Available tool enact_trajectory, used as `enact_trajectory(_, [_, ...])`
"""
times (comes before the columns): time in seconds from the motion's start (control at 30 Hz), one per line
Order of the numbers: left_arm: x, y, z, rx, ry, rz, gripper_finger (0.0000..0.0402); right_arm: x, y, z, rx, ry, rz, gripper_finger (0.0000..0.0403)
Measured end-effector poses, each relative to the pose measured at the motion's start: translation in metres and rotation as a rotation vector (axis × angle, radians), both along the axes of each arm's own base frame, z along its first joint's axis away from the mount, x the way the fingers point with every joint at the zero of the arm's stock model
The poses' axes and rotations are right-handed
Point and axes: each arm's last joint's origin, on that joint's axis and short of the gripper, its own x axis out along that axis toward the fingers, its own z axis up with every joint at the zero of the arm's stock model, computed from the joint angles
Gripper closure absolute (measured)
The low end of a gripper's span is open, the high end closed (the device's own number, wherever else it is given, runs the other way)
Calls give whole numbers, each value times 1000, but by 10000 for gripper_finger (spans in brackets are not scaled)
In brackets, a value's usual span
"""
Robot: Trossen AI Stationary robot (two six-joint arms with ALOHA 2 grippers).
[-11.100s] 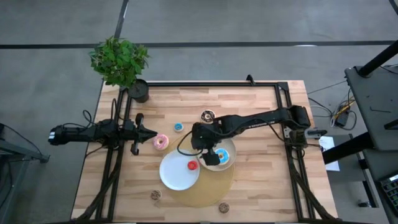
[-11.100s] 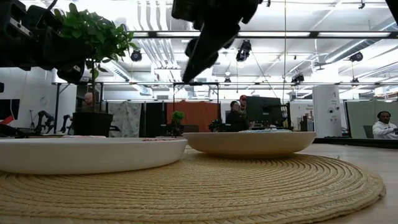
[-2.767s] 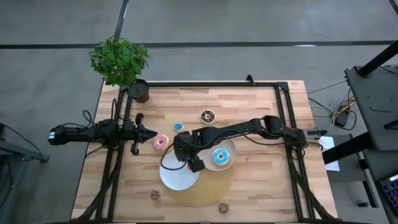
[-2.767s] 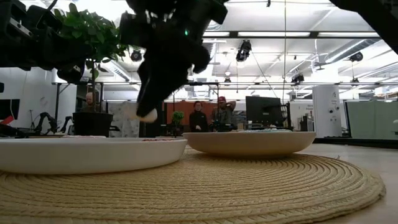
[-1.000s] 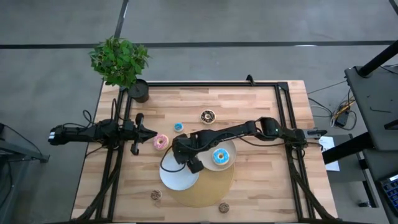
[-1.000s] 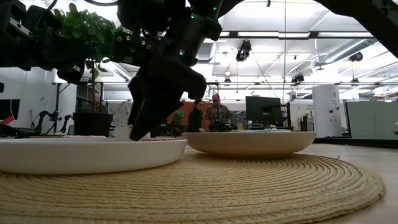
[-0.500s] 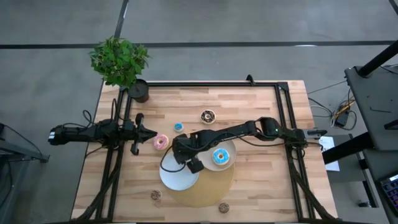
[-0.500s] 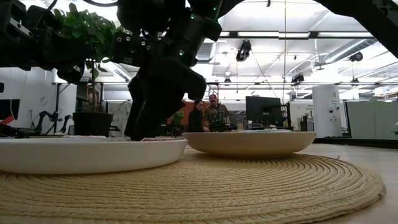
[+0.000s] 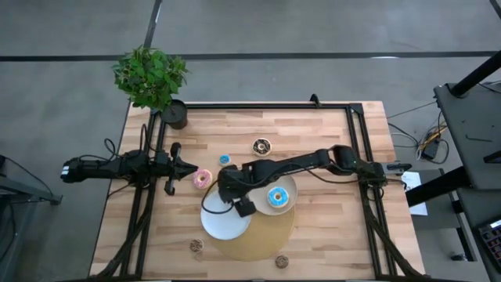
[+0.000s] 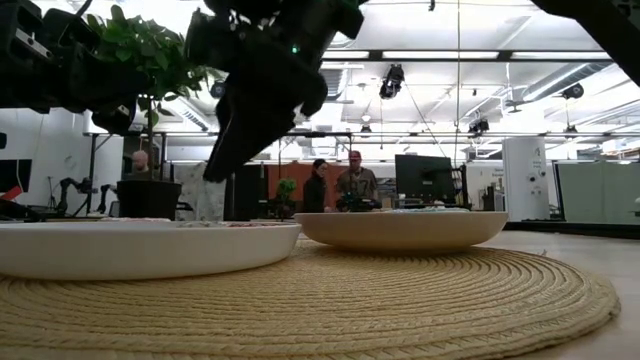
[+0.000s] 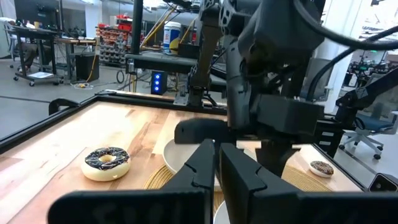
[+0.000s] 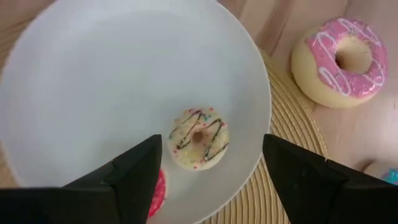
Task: Pick & Place donuts
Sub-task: Put the bottom brown donut on the white plate
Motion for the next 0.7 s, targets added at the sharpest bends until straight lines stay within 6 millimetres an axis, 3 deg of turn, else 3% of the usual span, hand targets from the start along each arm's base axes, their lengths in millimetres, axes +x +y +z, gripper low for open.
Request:
enact_trajectory(0.47, [0, 0, 0, 0, 0, 0, 402, -27, 33, 58, 64, -51, -5, 120])
enact_trajectory(0.7, [0, 0, 0, 0, -1, -1, 402, -39, 58, 67, 69, -43, 48, 127])
